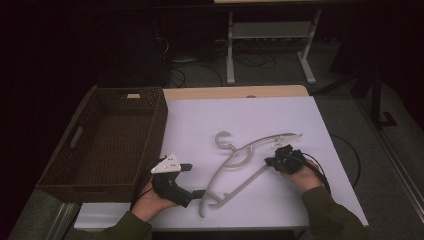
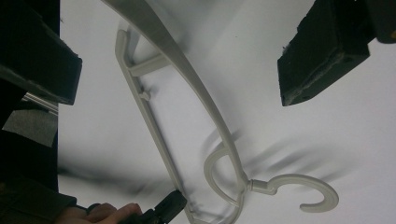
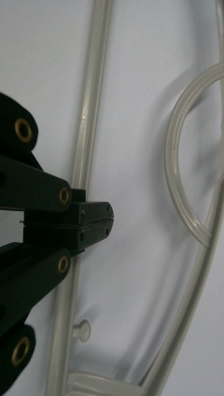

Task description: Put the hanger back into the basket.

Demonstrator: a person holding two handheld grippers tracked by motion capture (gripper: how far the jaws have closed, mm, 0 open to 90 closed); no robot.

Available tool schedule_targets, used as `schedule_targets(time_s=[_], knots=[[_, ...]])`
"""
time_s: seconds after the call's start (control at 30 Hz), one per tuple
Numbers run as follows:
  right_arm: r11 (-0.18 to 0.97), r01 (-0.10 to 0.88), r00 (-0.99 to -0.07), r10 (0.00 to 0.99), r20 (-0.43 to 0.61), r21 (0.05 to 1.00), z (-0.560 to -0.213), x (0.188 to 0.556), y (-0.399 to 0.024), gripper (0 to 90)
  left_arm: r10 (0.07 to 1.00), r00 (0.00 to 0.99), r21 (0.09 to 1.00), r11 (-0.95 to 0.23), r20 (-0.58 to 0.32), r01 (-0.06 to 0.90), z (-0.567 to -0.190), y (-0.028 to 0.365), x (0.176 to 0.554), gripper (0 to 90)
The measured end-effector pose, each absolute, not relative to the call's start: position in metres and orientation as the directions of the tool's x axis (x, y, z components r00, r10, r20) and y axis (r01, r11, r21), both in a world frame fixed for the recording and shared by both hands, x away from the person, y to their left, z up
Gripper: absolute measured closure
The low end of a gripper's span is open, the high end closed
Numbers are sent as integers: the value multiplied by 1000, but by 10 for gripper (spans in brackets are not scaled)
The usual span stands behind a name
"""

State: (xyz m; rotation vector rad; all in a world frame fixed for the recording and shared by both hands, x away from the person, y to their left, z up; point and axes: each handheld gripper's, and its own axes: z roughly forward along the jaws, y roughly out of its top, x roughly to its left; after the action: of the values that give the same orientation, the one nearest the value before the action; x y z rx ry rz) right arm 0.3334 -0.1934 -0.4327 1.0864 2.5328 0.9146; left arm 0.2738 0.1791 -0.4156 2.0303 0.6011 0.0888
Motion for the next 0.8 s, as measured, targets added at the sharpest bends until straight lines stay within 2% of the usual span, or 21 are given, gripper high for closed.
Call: schedule_targets(time_s=[0.4,0.8], knots=[[536,577,-696,718,28,616,-436,334,-192,896,456,875,823,-427,-161,374,-416,164,281,0],[540,575,-698,716,25,614,-436,334,-193,896,506,849,776,-473,-149,418,-423,132,311,0]])
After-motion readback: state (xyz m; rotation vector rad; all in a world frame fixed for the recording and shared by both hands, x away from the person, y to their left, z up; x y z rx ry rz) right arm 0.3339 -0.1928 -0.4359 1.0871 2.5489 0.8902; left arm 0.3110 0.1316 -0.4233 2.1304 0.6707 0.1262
